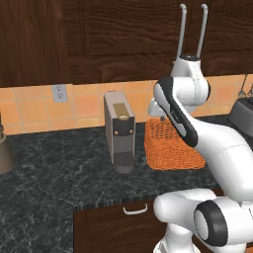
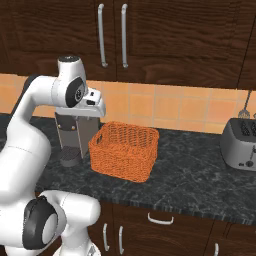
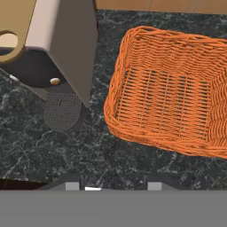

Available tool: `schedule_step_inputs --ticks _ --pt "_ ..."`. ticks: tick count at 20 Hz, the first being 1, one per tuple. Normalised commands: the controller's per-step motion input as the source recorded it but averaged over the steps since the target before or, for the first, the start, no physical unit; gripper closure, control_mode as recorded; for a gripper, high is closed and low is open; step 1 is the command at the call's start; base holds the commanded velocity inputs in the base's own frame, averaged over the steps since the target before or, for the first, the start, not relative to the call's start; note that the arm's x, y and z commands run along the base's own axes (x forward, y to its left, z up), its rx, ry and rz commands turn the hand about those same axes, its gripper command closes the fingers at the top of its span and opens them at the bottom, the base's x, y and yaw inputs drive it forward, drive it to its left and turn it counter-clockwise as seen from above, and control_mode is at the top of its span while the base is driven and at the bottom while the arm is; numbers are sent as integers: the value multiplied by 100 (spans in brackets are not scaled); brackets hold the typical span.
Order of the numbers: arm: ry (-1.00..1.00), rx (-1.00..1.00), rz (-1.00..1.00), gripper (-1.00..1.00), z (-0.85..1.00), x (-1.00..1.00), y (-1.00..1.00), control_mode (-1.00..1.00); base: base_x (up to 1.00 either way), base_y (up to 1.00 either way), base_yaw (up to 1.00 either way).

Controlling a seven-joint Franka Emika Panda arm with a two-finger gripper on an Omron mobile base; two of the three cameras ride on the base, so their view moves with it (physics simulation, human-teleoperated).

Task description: Open the cabinet, pick up the bread from the cabinet and place it in the basket. Then move the basket to the dining counter.

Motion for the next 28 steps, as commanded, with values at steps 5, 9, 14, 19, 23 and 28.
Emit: schedule_step_inputs --ticks 5,9,14,19,23,28 --pt "-8 -11 0 -100 12 0 -2 -100 0 0 0" --pt "-33 -19 -3 -100 83 0 0 -100 0 0 0" --pt "-41 -13 -1 -100 100 -3 -11 -100 0 0 0" --pt "-31 -1 0 -100 96 0 -16 -100 0 0 0" --pt "-20 9 0 -100 52 14 -18 -100 0 0 0" --pt "-18 7 1 -100 13 46 -23 -100 0 0 0"
